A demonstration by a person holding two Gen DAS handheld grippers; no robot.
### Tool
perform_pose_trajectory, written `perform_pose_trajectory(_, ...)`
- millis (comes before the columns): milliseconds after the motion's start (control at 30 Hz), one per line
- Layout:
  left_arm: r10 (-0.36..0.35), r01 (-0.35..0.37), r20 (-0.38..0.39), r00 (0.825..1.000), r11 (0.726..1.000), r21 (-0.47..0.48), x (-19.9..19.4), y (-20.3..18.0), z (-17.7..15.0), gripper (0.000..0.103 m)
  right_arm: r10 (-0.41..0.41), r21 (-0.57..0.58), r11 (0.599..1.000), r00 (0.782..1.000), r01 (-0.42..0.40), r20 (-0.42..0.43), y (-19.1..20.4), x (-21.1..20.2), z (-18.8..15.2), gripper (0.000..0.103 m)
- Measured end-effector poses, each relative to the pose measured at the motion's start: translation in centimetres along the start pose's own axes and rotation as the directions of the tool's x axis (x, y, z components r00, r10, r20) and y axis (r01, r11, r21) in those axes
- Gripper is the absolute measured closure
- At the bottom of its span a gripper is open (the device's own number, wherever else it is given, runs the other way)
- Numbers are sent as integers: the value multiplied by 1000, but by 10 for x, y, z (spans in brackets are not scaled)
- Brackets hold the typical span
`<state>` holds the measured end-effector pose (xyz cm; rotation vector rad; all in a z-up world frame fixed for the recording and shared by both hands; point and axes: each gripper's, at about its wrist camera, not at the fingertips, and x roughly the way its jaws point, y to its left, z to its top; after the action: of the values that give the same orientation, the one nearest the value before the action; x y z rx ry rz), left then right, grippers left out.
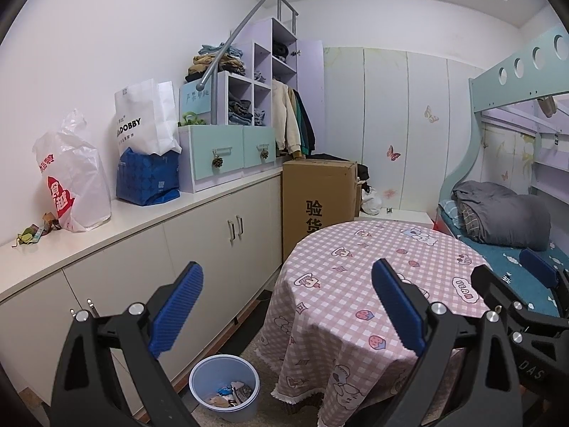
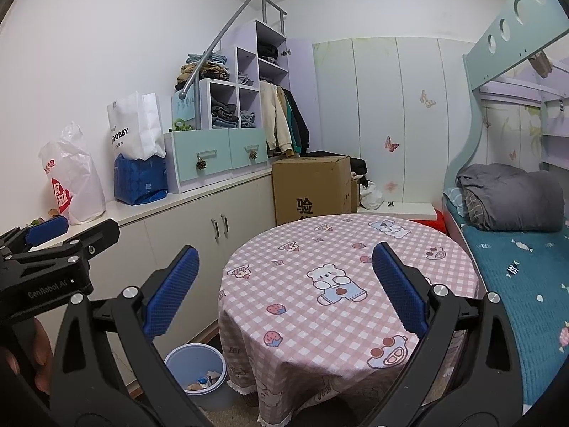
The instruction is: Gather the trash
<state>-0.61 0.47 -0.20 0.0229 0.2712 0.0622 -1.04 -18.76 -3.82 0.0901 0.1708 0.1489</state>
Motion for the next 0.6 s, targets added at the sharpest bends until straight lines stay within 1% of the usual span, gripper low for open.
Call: perform_pose_trajectory(600, 7, -7, -8, 1000, 1000, -4, 2, 2, -5, 9, 3, -2, 1000, 1000, -3, -7, 1, 3, -2, 7)
